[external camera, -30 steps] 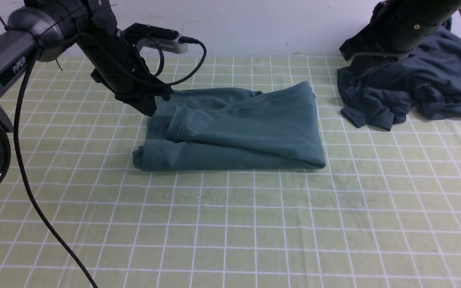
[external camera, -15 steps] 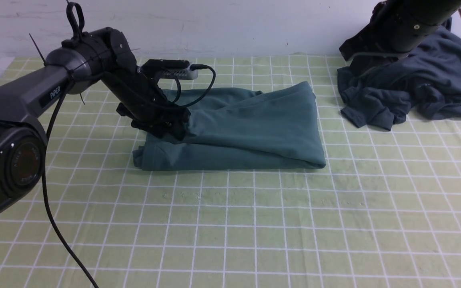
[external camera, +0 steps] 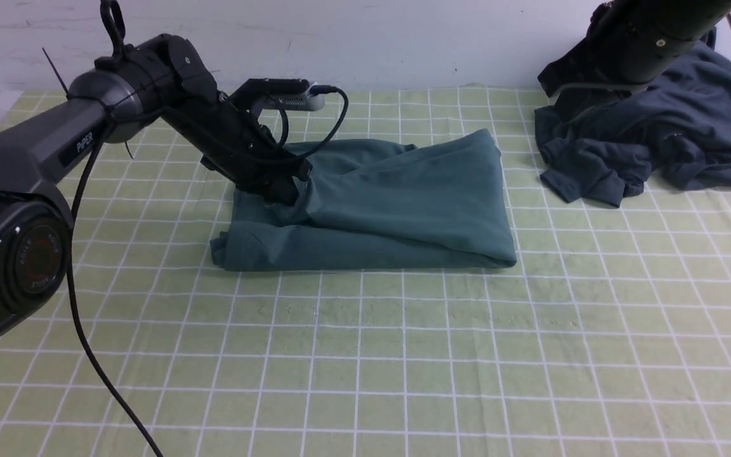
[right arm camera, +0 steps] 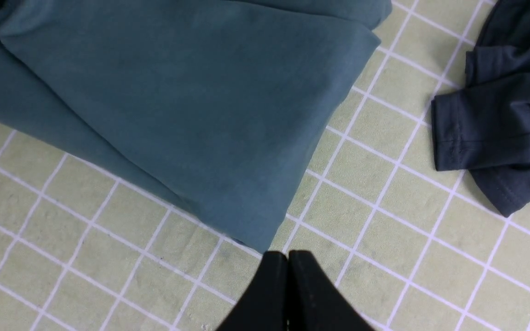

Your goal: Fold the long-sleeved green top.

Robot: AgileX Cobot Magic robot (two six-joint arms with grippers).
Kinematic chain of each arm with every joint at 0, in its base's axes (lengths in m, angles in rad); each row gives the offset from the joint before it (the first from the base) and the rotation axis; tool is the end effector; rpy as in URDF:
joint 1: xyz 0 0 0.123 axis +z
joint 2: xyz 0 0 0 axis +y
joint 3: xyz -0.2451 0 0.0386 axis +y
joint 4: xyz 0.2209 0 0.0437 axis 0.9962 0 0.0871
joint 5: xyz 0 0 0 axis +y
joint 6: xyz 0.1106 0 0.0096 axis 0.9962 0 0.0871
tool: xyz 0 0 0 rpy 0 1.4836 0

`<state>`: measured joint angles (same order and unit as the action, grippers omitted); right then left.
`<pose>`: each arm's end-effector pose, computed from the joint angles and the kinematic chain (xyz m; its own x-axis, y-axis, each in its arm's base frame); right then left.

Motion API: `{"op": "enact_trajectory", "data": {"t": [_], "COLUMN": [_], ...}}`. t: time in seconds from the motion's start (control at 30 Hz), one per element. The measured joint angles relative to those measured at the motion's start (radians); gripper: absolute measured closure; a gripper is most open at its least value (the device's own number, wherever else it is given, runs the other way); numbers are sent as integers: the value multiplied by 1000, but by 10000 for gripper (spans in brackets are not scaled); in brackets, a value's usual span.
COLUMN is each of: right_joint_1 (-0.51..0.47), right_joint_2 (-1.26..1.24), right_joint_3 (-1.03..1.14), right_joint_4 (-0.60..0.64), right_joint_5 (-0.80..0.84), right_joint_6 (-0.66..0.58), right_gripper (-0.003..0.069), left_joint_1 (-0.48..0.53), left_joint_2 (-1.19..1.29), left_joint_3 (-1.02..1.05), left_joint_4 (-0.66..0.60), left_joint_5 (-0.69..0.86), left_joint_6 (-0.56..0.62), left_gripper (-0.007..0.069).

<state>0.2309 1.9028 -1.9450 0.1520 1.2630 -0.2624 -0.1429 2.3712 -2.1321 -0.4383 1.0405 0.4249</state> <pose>0.3682 0.1030 0.2957 -0.7987 -0.4057 -0.4445 -0.4684 0.8828 0.0361 0.4595 -0.1072 0.1619 -0.8324 0.2993 -0.4665 0.4484 0.8583 -0.2494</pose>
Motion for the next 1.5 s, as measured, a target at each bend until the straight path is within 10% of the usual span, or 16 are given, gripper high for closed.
{"op": "enact_trajectory", "data": {"t": [0.57, 1.03, 1.5], "right_joint_1": [0, 0, -34], "right_joint_2": [0, 2, -103], "right_joint_3": [0, 0, 17], "right_joint_4": [0, 0, -31], "right_joint_5": [0, 0, 1], "right_joint_6": [0, -16, 45], "right_gripper": [666, 666, 666], "left_joint_1": [0, 1, 0], "left_joint_2": [-8, -33, 17], "left_joint_3": [-95, -182, -179], "left_joint_4": [293, 254, 363], "left_joint_5": [192, 192, 191], "left_joint_6": [-42, -121, -199], "left_gripper": [623, 311, 629]}}
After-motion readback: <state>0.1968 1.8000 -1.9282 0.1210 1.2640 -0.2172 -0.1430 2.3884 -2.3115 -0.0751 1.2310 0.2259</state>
